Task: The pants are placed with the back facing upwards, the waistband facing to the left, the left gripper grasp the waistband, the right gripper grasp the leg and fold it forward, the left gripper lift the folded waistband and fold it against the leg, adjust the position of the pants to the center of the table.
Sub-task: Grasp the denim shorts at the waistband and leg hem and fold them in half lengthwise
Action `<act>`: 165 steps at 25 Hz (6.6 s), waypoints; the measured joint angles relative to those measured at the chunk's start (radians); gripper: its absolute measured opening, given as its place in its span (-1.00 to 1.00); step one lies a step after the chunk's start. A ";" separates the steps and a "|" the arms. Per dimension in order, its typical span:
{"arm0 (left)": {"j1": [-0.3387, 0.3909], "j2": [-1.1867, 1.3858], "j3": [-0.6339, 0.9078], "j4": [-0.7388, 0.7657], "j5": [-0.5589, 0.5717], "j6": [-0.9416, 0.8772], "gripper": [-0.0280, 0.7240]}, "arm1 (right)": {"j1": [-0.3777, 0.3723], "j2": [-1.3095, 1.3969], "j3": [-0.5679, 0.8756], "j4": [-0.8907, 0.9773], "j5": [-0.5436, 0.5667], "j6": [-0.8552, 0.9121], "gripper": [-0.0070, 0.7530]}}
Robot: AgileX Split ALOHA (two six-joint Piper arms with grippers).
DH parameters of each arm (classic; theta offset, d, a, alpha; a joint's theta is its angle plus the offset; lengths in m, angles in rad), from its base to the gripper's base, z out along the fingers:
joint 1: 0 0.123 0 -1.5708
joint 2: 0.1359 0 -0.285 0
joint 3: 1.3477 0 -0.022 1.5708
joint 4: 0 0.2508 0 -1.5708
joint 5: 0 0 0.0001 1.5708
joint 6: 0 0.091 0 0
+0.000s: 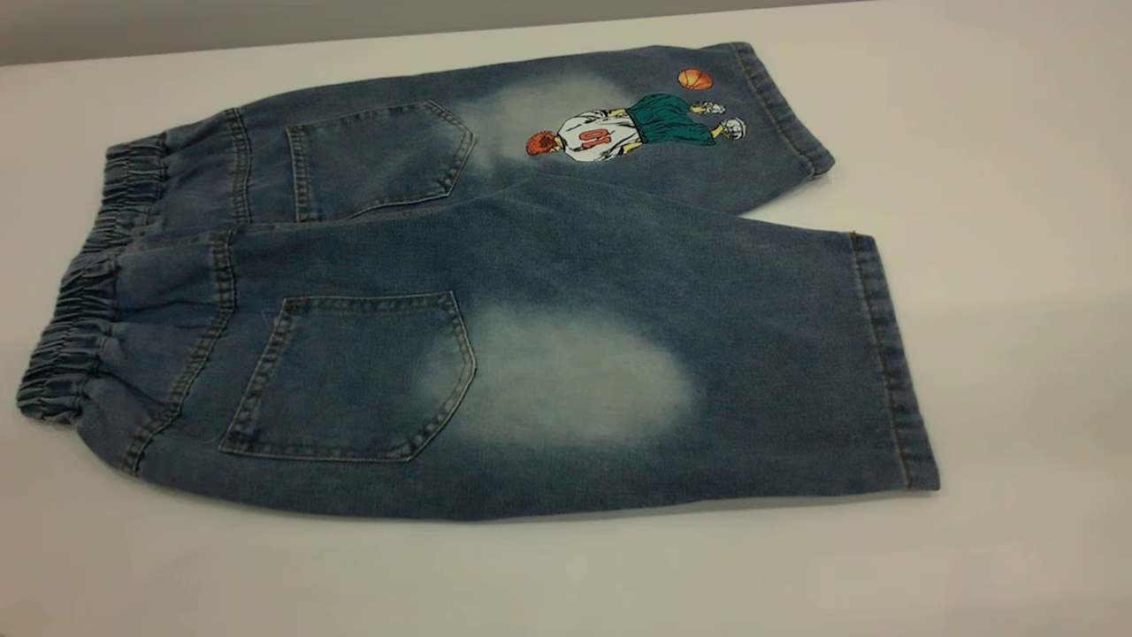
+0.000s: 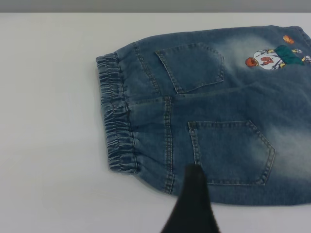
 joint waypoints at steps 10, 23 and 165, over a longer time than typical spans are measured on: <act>0.000 0.000 0.000 0.000 0.000 -0.001 0.48 | 0.000 0.000 0.000 0.000 0.000 0.000 0.38; 0.000 0.000 0.000 0.000 0.000 0.000 0.48 | 0.000 0.000 0.000 0.000 0.000 0.000 0.38; -0.105 1.905 -0.234 0.000 -0.755 -0.073 -0.55 | 0.000 1.923 0.019 1.374 -0.613 -1.254 0.38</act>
